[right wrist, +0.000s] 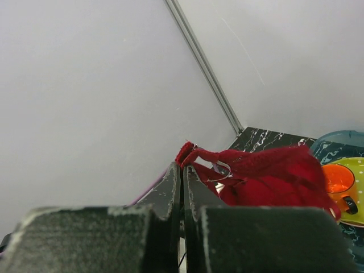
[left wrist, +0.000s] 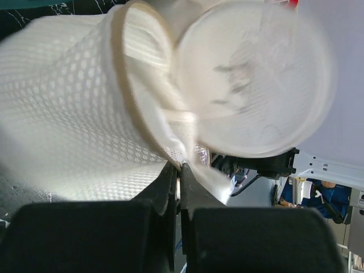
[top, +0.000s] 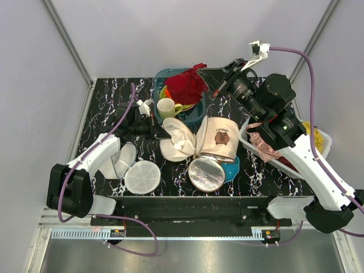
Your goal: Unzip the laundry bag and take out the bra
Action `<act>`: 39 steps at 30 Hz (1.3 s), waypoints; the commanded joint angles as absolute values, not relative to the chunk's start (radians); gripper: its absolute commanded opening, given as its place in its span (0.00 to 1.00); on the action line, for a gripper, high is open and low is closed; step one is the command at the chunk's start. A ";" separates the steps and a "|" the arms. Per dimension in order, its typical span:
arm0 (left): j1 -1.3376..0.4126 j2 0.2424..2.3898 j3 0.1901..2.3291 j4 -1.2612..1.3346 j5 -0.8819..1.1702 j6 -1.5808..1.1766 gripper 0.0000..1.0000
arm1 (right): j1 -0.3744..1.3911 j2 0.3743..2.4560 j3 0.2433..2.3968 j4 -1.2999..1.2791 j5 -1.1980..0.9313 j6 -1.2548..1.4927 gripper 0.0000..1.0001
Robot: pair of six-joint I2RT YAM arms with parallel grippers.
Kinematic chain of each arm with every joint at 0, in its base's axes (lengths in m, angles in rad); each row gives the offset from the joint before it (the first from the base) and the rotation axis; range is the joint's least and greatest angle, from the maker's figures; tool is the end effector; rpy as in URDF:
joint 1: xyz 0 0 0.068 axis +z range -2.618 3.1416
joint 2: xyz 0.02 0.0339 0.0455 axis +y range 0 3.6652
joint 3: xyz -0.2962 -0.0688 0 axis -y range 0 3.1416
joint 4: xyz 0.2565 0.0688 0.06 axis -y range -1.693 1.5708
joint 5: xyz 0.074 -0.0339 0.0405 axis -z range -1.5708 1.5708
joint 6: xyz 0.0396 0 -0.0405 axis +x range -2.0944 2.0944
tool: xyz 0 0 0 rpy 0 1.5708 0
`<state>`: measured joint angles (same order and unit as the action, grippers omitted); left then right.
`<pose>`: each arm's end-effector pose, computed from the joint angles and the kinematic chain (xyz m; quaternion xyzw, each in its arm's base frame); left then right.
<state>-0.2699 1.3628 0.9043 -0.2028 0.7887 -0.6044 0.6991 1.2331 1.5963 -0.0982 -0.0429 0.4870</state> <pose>0.2776 -0.1060 0.2810 0.0283 0.8459 -0.4844 0.2213 0.1902 0.1621 0.5699 -0.0812 0.6021 0.4546 0.6513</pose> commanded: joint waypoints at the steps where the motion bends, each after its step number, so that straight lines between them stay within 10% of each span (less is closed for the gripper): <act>1: -0.272 1.341 0.934 -0.195 0.778 -0.581 0.00 | 0.693 1.209 1.598 -0.037 -0.028 0.485 0.00; 15: -0.267 1.258 1.023 -0.285 0.739 -0.543 0.00 | 0.629 1.187 1.571 -0.179 0.152 0.364 0.00; 39: -0.163 1.146 1.295 -0.479 0.729 -0.488 0.00 | -0.052 1.042 1.206 -0.443 0.236 0.454 0.00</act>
<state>-0.1772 1.1713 1.2377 -0.4858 0.7368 -0.5045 0.0814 1.0462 1.2377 -0.4198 0.2958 0.3798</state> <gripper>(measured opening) 0.008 0.014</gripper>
